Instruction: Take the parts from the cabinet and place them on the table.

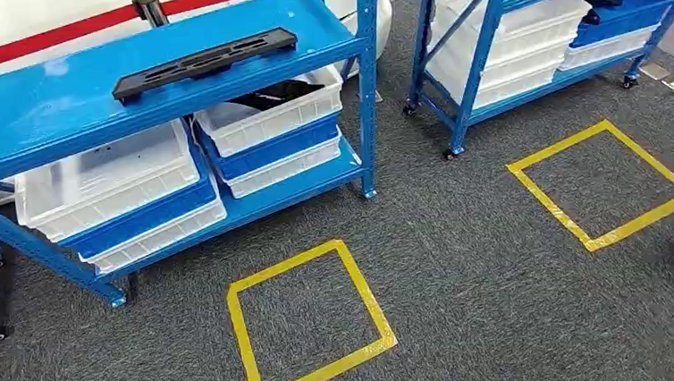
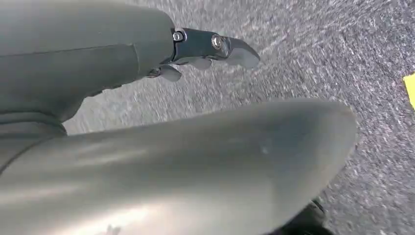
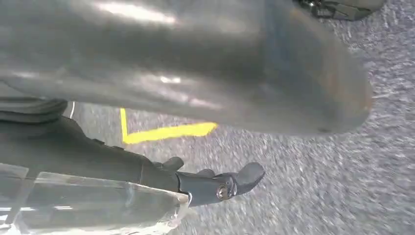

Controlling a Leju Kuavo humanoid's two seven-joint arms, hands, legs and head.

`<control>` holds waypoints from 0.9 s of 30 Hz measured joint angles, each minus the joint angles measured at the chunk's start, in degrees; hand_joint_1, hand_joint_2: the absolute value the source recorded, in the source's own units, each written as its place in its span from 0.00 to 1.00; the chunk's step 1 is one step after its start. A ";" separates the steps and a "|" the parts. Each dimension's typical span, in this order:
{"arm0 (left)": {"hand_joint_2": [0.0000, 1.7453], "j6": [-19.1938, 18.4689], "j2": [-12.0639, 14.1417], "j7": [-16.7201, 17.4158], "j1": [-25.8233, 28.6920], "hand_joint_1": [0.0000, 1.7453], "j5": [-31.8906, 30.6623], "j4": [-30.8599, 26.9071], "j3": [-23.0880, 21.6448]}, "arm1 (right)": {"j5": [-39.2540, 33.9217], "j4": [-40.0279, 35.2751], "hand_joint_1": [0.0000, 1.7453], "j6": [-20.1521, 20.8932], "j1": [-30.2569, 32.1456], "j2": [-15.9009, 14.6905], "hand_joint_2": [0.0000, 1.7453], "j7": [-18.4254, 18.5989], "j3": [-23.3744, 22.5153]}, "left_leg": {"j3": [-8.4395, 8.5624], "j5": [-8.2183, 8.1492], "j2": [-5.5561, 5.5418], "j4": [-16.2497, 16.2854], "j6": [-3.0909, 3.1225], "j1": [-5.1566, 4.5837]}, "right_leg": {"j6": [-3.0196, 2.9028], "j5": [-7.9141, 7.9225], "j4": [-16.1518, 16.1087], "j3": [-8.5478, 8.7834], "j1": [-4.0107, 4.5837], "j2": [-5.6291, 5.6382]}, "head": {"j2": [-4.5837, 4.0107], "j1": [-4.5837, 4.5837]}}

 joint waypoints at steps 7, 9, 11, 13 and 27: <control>0.00 -0.31 0.52 -0.11 0.04 0.00 0.02 -0.04 0.07 | 0.07 0.02 0.00 0.15 -0.27 0.83 0.00 0.39 0.00 | 4.32 1.90 -0.73 -7.84 1.74 -0.20 | 1.29 -0.56 -0.58 1.26 -0.41 0.58 | -0.02 1.09; 0.00 -0.33 0.37 -0.09 -0.32 0.00 -0.11 -0.04 0.09 | 0.22 0.02 0.00 0.17 -0.10 0.70 0.00 0.70 0.00 | 4.31 2.62 -2.49 -8.39 1.96 0.33 | 0.99 -3.81 6.94 -2.94 -1.01 4.65 | 0.00 0.87; 0.00 -0.42 0.11 -0.09 -0.37 0.00 -0.17 -0.04 0.07 | 0.24 0.07 0.00 0.18 0.19 0.33 0.00 0.96 -0.02 | 4.11 2.48 -4.68 -8.30 1.28 0.75 | 1.58 -6.11 14.60 -7.36 -1.72 5.08 | 0.00 0.92; 0.00 -0.39 0.04 -0.04 0.00 0.00 -0.20 0.00 0.09 | 0.42 0.07 0.00 0.17 0.25 0.09 0.00 1.01 -0.02 | 4.04 2.34 -6.43 -7.86 0.10 1.59 | 3.37 -3.93 12.29 -6.88 -2.58 5.09 | 0.00 0.96; 0.00 -0.39 0.35 -0.07 0.16 0.00 -0.35 0.07 0.09 | 0.79 0.20 0.00 0.39 0.18 0.33 0.00 1.03 -0.02 | -8.35 -7.00 -2.58 15.20 -3.11 2.69 | 2.08 0.21 0.77 -0.79 -2.05 2.71 | -0.02 0.35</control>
